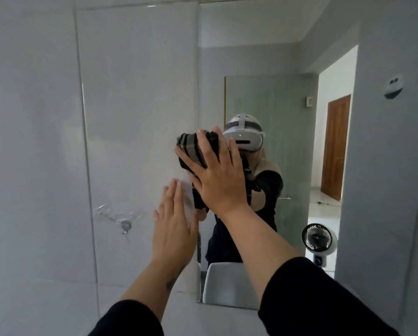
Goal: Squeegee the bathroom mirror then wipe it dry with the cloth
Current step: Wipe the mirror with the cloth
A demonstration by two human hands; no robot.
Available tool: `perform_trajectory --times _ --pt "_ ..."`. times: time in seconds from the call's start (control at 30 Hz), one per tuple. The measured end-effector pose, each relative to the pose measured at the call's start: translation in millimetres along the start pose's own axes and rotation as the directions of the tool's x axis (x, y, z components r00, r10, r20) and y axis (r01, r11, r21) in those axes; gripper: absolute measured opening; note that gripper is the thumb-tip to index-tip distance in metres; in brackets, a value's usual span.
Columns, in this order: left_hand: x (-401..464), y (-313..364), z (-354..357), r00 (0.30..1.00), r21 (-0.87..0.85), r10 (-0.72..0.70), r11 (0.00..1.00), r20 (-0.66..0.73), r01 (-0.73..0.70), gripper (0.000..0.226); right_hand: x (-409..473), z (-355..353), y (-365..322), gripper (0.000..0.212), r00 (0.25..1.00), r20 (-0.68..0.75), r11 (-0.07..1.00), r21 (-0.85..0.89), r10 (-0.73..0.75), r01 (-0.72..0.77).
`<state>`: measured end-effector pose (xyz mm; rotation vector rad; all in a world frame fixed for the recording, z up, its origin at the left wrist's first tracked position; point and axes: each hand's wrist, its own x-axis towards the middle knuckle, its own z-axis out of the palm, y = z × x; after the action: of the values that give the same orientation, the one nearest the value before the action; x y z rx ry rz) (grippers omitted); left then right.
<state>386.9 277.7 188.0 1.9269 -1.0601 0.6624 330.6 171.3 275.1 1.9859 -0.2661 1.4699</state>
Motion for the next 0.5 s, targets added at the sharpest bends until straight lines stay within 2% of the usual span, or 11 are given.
perform_trajectory --times 0.13,0.37,0.5 --pt "-10 0 7 0.998 0.035 0.025 0.999 0.049 -0.026 0.068 -24 -4 17 0.049 0.999 0.016 0.999 -0.019 -0.036 0.037" --pt "-9 14 9 0.991 0.095 0.014 0.995 0.134 -0.027 0.077 -54 -28 77 0.049 0.991 0.036 0.989 -0.066 0.131 -0.129" --pt "-8 14 12 0.991 0.119 -0.008 0.993 0.130 -0.008 0.083 -77 -41 118 0.052 0.976 0.045 0.974 -0.095 0.212 -0.207"
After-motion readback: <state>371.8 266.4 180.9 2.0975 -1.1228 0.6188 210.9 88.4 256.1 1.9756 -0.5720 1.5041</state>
